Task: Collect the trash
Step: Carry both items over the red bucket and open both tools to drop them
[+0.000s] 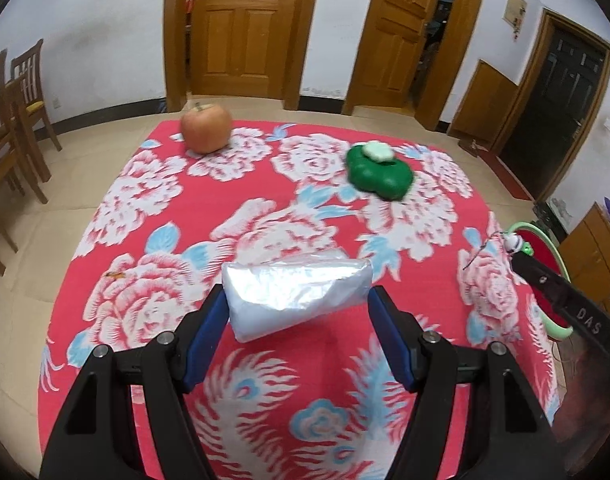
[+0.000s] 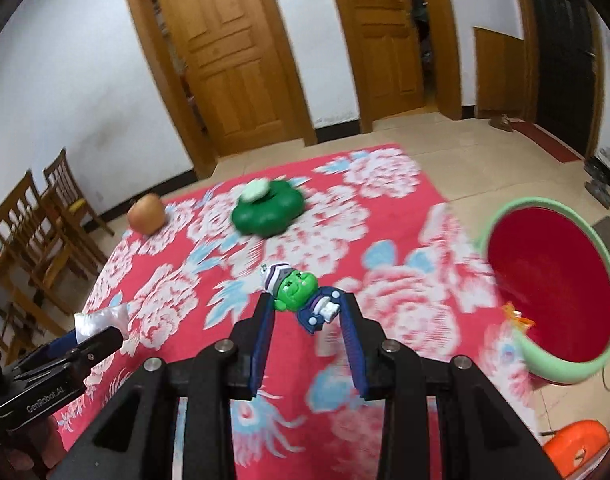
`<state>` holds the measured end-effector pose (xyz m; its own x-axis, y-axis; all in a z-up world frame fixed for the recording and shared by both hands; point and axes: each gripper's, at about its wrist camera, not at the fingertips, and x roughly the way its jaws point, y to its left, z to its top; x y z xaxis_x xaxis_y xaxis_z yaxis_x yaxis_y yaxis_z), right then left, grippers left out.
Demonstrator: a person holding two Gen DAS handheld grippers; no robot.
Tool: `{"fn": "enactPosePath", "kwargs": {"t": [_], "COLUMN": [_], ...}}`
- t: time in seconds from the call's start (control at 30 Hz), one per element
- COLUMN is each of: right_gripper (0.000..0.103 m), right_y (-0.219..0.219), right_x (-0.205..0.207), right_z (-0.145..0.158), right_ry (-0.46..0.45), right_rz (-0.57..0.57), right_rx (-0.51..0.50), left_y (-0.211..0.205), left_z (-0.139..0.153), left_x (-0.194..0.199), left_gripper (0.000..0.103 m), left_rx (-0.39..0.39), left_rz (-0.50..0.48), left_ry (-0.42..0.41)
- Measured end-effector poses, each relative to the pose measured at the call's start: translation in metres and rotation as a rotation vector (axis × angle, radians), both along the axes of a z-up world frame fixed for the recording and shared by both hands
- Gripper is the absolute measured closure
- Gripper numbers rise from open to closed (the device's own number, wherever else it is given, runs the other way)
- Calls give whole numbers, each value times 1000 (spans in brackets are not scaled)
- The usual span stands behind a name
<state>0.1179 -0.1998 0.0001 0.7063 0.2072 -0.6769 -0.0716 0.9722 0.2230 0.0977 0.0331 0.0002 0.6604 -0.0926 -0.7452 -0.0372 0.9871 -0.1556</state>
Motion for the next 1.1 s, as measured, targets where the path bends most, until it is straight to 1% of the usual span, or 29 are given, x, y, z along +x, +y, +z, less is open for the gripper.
{"fn": "enactPosePath", "kwargs": {"t": [0.13,0.27,0.37,0.6,0.9,1.1], "right_gripper": [67,67,67,66,65,65], "right_y": [-35,-70,-100,-154,-204,-218], "right_x": [-10,-17,-21,-27,-27,-31], "right_z": [9,11,9,-4,-20,-23], "right_ry": [-29,-37,-34,-3,20,16], "right_rz": [-80,-161,-234,-366,-474,-499], "right_rx": [19,34,49,72,110,132], "left_y": [-18,-37,-52,-88,-141,-174], "left_z": [6,10,12,16,18,17], "left_x": [2,4,7,18,30,36], "left_gripper": [32,32,32,32,32,32], "left_rx": [-2,3,7,-5,20,31], "left_rz": [-43,-83,-116,-196,-306,-371], "left_ry": [-9,-17,-19,-22,-27,-30]}}
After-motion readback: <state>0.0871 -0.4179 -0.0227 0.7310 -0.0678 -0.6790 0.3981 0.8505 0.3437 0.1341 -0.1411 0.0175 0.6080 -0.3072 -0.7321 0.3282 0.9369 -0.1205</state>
